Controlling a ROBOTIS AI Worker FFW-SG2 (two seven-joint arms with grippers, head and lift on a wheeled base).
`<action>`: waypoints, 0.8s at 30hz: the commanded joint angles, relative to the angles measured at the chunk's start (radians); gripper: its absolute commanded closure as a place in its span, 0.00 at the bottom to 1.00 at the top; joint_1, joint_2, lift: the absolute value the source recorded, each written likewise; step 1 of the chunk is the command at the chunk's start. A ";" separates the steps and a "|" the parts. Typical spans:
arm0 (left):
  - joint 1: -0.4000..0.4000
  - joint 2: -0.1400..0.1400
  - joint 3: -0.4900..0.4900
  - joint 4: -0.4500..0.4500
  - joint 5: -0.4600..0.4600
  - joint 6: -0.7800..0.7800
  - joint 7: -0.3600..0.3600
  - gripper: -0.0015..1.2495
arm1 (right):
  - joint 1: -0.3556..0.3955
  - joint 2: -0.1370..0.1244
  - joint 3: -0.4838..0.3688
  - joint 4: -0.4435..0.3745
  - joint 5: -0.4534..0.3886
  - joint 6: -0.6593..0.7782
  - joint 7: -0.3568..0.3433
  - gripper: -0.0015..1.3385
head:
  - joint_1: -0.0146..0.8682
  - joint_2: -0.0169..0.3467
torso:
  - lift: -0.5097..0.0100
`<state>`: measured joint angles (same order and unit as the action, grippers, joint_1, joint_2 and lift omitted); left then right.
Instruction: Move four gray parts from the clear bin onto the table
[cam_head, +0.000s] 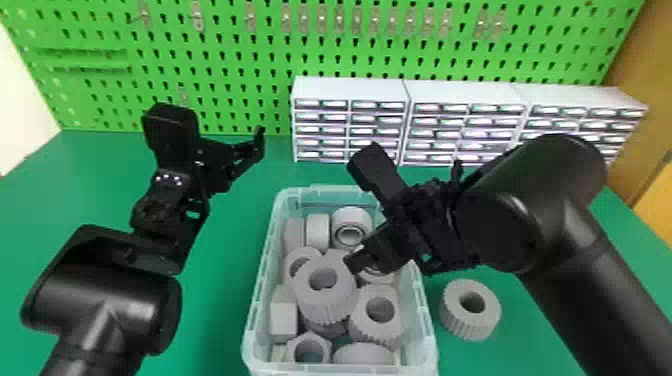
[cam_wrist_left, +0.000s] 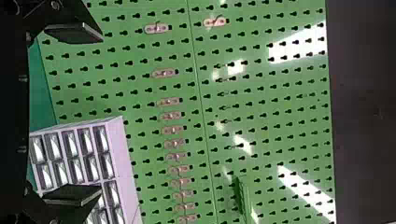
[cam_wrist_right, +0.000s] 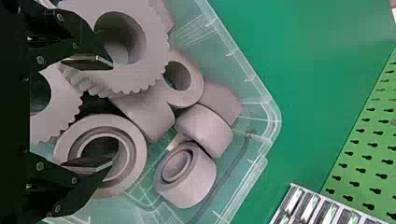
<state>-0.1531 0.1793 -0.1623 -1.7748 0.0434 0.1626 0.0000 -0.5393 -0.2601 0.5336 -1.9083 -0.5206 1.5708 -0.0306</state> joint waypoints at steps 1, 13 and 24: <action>0.000 -0.001 0.001 0.000 0.001 0.000 0.000 0.11 | 0.001 -0.001 -0.001 0.000 0.004 0.001 0.000 0.39 | 0.79 0.12 | 0.89; -0.005 -0.003 -0.002 0.000 0.004 0.000 0.000 0.11 | -0.064 0.035 0.088 0.068 0.024 0.001 0.000 0.39 | 0.79 0.12 | 0.89; -0.005 -0.003 -0.002 0.000 0.004 0.000 0.000 0.11 | -0.116 0.058 0.155 0.133 0.021 0.001 0.000 0.39 | 0.79 0.12 | 0.89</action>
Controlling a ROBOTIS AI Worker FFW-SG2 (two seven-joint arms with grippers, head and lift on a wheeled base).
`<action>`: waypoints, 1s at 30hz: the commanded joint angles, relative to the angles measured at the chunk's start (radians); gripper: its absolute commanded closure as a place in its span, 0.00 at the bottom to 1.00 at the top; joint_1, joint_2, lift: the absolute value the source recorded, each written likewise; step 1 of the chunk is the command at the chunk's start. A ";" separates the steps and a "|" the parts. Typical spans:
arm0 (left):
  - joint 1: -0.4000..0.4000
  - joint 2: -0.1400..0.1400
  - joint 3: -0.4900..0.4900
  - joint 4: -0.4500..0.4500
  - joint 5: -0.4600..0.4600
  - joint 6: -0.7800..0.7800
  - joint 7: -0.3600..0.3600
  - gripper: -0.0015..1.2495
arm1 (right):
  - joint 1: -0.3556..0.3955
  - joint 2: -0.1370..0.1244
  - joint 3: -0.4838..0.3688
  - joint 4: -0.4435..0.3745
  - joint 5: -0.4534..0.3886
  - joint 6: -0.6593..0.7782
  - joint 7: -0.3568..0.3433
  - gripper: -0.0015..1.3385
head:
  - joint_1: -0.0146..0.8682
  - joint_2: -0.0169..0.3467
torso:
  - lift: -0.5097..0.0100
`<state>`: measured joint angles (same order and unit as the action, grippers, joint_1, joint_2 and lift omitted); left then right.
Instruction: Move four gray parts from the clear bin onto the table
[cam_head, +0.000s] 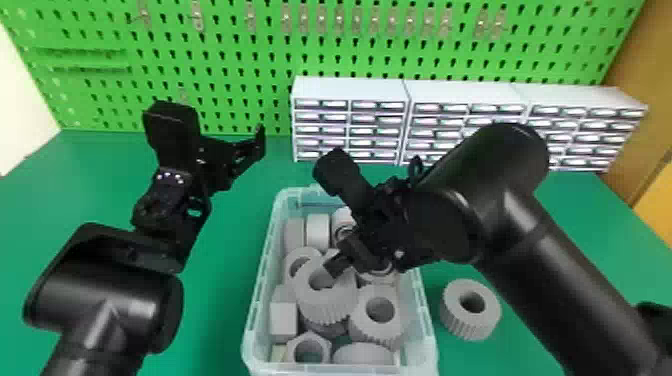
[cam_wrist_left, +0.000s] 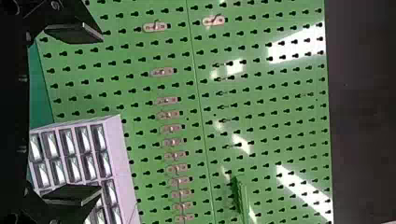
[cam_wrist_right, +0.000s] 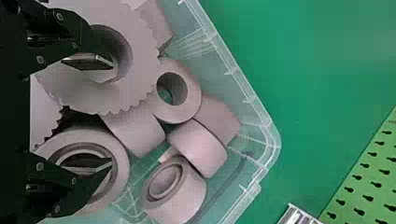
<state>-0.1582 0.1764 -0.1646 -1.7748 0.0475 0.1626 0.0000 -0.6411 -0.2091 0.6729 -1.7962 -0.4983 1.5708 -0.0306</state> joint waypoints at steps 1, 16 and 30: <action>0.000 0.000 0.000 0.000 0.000 0.000 0.000 0.11 | -0.018 0.008 0.020 0.029 -0.002 0.001 0.000 0.39 | 0.79 0.12 | 0.89; -0.001 0.000 -0.006 0.003 0.000 0.000 -0.002 0.11 | -0.043 0.025 0.048 0.101 -0.019 0.001 0.001 0.39 | 0.79 0.12 | 0.89; 0.000 0.000 -0.006 0.005 0.000 0.000 -0.002 0.11 | -0.034 0.025 0.040 0.143 -0.019 0.001 0.001 0.39 | 0.79 0.12 | 0.89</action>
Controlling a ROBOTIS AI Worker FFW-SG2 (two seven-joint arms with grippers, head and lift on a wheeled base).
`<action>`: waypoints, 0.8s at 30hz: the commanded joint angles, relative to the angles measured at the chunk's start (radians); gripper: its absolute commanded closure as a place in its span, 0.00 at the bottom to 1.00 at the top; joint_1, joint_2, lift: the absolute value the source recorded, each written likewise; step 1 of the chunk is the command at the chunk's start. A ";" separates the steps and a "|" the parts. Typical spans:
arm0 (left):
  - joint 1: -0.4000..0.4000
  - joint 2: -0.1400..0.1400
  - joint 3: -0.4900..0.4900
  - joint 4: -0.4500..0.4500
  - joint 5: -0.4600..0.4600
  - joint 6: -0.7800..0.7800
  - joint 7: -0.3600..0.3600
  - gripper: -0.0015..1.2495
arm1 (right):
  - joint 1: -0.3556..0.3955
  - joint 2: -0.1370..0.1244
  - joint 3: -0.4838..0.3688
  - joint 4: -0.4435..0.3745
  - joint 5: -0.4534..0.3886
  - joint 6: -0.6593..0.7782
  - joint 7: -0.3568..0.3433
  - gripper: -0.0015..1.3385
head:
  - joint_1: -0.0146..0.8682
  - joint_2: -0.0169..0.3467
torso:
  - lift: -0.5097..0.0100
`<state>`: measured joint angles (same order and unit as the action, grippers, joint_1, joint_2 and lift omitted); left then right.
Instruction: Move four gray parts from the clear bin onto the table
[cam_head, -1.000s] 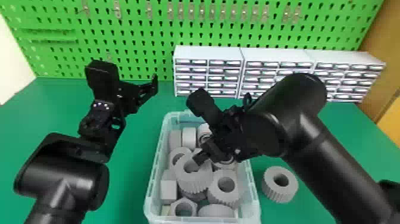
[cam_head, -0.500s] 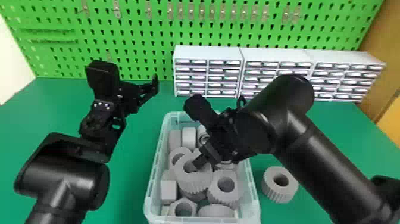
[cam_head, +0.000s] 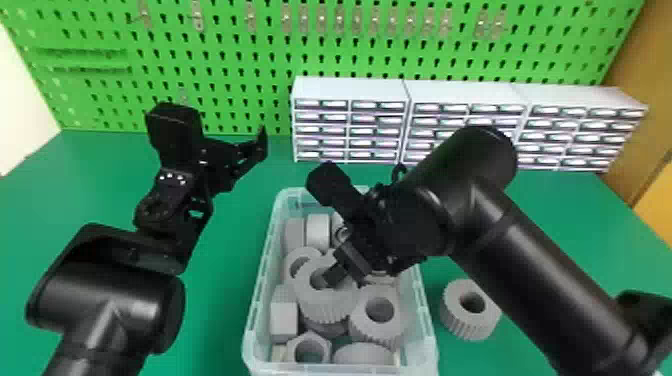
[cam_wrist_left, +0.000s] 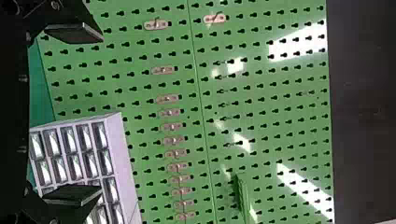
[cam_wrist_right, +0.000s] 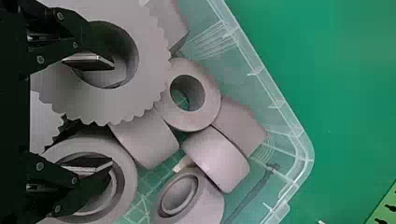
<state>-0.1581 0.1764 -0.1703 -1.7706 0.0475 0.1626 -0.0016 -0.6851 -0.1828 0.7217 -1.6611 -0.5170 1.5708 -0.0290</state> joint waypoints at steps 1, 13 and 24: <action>0.000 0.000 -0.002 0.000 0.000 0.000 0.000 0.11 | 0.013 -0.001 -0.015 0.011 0.000 0.001 0.000 0.39 | 0.79 0.12 | 0.89; 0.000 0.000 -0.003 0.000 0.000 0.000 0.000 0.12 | 0.029 -0.003 -0.034 0.023 0.008 0.001 0.000 0.54 | 0.79 0.12 | 0.89; 0.003 0.000 -0.002 0.000 0.000 0.000 0.000 0.12 | 0.024 0.003 -0.010 0.011 0.058 0.001 0.000 0.82 | 0.79 0.12 | 0.89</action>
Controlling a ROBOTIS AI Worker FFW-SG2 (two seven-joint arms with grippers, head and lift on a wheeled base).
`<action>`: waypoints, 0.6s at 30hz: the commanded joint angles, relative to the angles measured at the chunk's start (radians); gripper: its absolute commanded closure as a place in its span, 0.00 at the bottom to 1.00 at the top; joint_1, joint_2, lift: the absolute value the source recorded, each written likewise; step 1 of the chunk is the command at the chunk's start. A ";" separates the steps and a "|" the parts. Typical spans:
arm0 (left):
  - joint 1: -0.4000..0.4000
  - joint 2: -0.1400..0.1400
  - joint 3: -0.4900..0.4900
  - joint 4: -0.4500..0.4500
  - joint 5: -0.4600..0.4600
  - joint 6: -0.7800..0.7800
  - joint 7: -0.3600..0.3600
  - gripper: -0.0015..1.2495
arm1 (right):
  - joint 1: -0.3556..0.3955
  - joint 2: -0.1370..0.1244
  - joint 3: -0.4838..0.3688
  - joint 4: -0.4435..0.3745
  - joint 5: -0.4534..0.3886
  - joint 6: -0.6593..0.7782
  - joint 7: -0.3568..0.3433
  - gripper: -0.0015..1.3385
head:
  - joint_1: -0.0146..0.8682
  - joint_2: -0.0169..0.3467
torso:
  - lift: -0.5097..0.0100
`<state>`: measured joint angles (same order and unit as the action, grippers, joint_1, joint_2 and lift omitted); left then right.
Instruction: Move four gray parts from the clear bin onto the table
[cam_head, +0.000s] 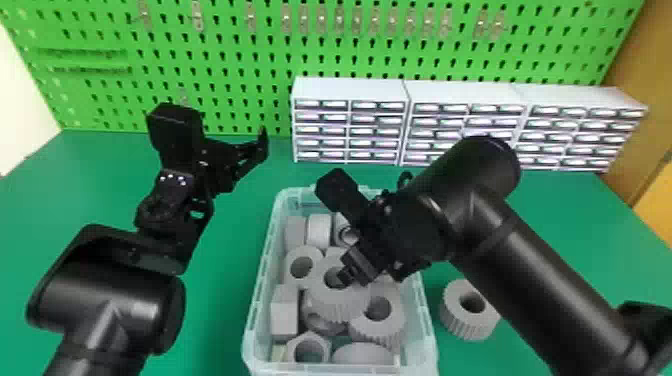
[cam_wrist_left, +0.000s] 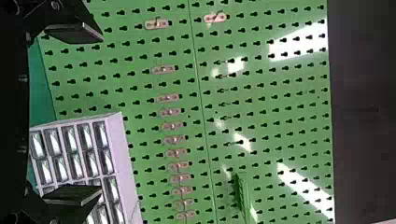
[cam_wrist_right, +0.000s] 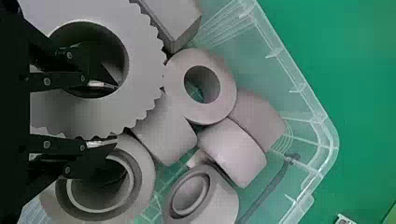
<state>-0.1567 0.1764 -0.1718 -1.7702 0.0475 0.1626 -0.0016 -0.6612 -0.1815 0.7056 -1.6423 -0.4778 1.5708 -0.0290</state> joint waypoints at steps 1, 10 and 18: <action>0.003 0.000 0.000 0.000 0.000 0.000 -0.001 0.11 | 0.002 0.002 0.006 -0.013 0.024 0.001 0.000 0.82 | 0.79 0.12 | 0.89; 0.003 0.000 0.000 0.000 0.000 0.000 -0.003 0.11 | 0.006 0.004 -0.020 -0.027 0.039 0.001 0.000 0.82 | 0.79 0.12 | 0.89; 0.006 0.000 0.002 0.000 0.000 0.000 -0.003 0.12 | 0.040 0.005 -0.095 -0.065 0.044 -0.075 0.000 0.82 | 0.79 0.12 | 0.89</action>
<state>-0.1520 0.1764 -0.1708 -1.7702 0.0475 0.1626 -0.0046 -0.6427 -0.1779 0.6541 -1.6859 -0.4373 1.5412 -0.0291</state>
